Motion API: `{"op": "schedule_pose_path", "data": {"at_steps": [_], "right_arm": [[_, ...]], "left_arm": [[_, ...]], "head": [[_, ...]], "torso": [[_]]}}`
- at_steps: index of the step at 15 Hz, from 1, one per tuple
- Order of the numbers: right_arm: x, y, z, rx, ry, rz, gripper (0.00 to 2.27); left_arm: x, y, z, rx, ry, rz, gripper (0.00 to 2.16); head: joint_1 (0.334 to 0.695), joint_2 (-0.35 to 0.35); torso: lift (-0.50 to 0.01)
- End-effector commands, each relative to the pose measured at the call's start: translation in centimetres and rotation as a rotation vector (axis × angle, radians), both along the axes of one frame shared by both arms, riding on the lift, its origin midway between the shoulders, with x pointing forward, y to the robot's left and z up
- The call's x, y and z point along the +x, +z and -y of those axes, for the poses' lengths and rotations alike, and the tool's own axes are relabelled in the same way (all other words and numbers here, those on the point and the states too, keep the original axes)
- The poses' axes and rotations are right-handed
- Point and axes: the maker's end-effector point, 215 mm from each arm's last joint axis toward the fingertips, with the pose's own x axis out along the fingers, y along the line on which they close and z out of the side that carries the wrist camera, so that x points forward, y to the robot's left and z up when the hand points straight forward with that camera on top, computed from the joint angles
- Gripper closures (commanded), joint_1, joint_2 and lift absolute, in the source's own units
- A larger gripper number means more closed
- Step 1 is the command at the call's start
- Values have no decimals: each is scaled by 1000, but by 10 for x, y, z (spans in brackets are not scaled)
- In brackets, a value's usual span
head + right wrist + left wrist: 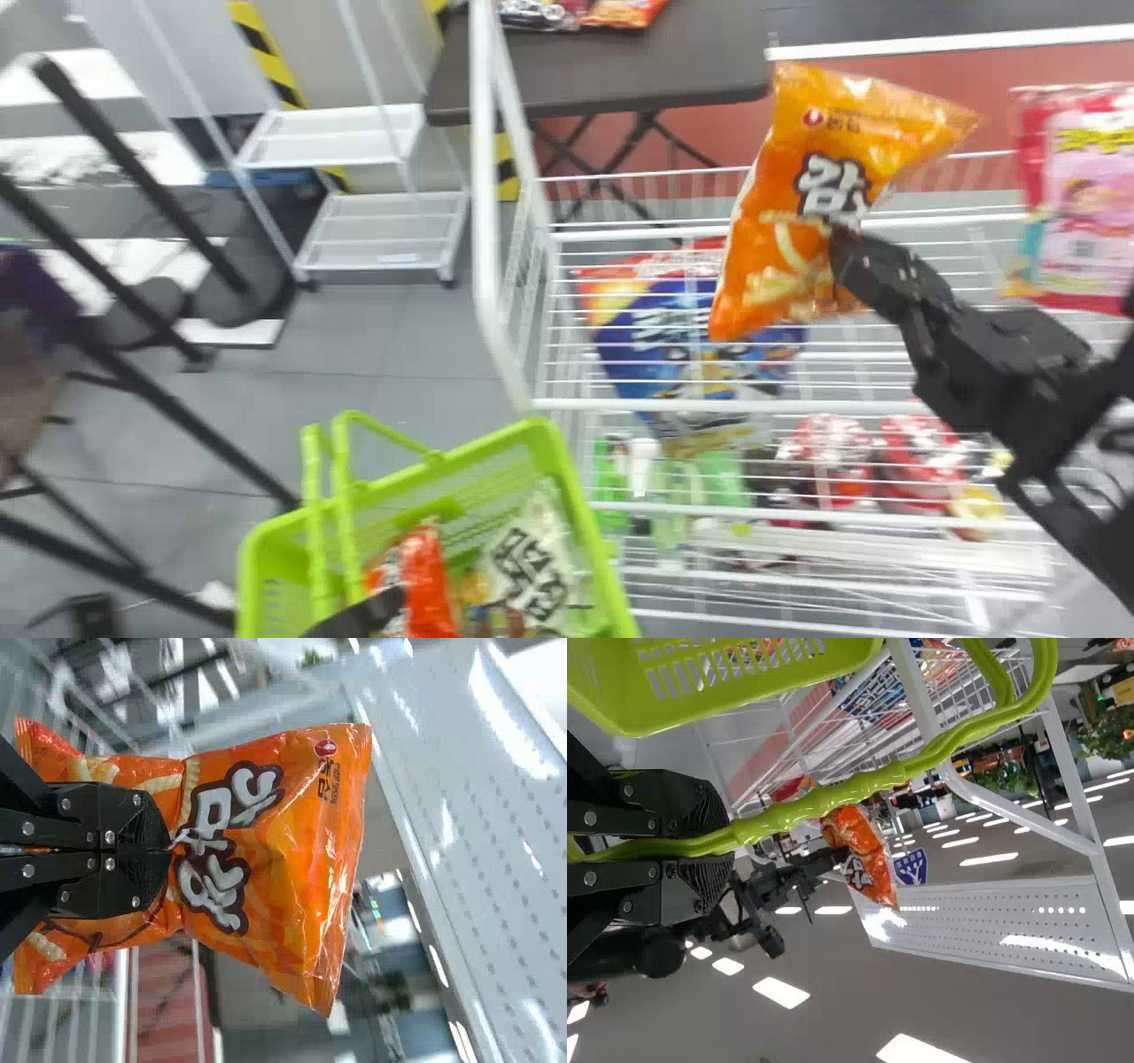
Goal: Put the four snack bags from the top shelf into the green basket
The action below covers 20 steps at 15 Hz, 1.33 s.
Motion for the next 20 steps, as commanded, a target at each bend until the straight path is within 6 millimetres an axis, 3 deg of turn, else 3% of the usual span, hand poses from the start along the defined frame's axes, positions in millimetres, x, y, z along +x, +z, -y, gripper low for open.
{"op": "schedule_pose_path", "data": {"at_steps": [1,3,5,9,11,15,20], "right_arm": [[-53,-20,-64,48,173,-135,2250],[-91,-24,-114,91,329,-215,2250],[-115,-17,-150,150,447,-256,2250],[-148,-59,-199,193,589,-409,2250],[-159,-85,-208,189,611,-487,2250],[-180,-116,-211,134,666,-617,2250],[-176,-126,-268,91,774,-654,2246]], "left_arm": [[-1,2,1,-10,-2,5,2145],[0,3,1,-10,-2,7,2145],[0,2,1,-12,-3,6,2145],[1,3,1,-10,-3,11,2145],[2,3,2,-13,-4,10,2145],[3,4,1,-12,-3,13,2145],[4,4,6,-19,-14,18,2145]], "head": [[695,350],[695,350],[695,350],[695,350],[695,350],[695,350],[695,350]], "torso": [[0],[0],[0],[0],[0],[0],[0]]}}
